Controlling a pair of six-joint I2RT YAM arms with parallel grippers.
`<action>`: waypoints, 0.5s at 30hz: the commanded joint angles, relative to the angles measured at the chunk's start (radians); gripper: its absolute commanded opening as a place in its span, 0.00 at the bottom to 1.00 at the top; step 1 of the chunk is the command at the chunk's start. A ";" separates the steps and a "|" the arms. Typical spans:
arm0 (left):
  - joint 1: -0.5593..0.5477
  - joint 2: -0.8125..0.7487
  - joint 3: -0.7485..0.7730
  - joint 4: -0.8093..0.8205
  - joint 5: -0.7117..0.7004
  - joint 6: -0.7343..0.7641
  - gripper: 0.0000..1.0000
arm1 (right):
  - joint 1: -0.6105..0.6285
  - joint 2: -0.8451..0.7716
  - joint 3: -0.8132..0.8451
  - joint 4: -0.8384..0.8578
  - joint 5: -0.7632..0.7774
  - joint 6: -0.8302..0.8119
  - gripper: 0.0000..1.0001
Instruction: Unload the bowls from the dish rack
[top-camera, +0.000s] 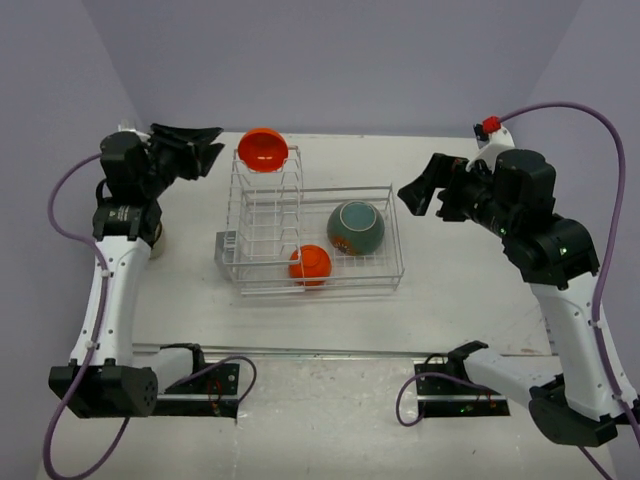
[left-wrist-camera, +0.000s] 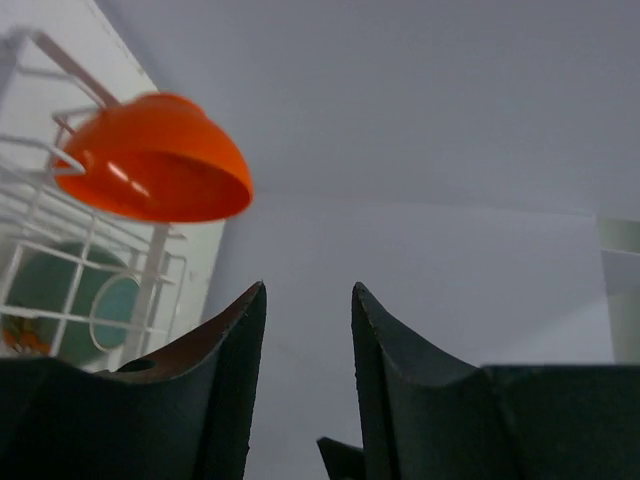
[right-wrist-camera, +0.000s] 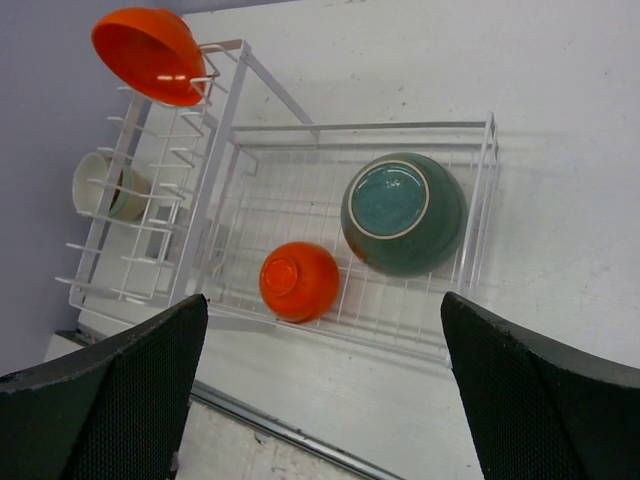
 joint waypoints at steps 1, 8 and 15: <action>-0.147 0.001 -0.102 0.249 -0.053 -0.303 0.41 | 0.013 -0.029 0.005 0.027 -0.002 0.032 0.99; -0.292 0.036 -0.105 0.311 -0.238 -0.422 0.41 | 0.020 -0.052 -0.010 0.018 0.011 0.053 0.99; -0.327 0.085 -0.042 0.219 -0.328 -0.433 0.39 | 0.033 -0.052 -0.001 0.015 0.035 0.061 0.99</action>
